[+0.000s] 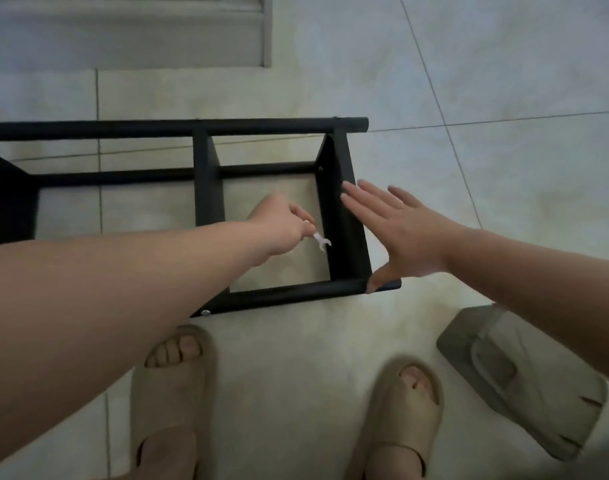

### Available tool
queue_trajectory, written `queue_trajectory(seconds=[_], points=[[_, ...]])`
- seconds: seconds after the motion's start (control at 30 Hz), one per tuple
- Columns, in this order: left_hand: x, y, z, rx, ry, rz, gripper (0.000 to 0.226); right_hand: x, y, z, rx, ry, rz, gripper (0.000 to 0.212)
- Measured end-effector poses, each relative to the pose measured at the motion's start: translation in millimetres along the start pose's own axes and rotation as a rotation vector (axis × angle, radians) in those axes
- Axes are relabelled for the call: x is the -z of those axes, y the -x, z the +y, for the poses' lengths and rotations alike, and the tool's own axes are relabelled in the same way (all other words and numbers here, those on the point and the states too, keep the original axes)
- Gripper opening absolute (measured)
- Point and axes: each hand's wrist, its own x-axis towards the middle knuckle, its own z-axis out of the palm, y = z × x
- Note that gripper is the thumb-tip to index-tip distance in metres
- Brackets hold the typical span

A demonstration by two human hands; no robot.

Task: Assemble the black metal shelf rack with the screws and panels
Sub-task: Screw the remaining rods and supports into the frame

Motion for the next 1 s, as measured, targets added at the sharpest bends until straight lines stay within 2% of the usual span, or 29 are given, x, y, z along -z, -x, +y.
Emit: queue_trajectory(seconds=[0.17,0.3,0.57,0.8,1.0], points=[[-28,-24,-22,0.091,0.289,-0.119,0.007,-11,-28,13,0.113,0.061,0.012,0.153],[-42,-30,-34,0.142,0.382,-0.22,0.007,-20,-27,10,0.156,0.089,0.071,0.154],[-45,-30,-53,0.191,0.317,-0.302,0.004,-47,9,-13,0.092,-0.004,0.135,0.152],[-55,-19,-53,0.112,0.195,-0.356,0.009,-64,34,-41,-0.005,-0.126,0.133,0.148],[-60,-13,-49,0.063,0.167,-0.405,0.015,-70,35,-46,-0.008,-0.214,0.142,0.147]])
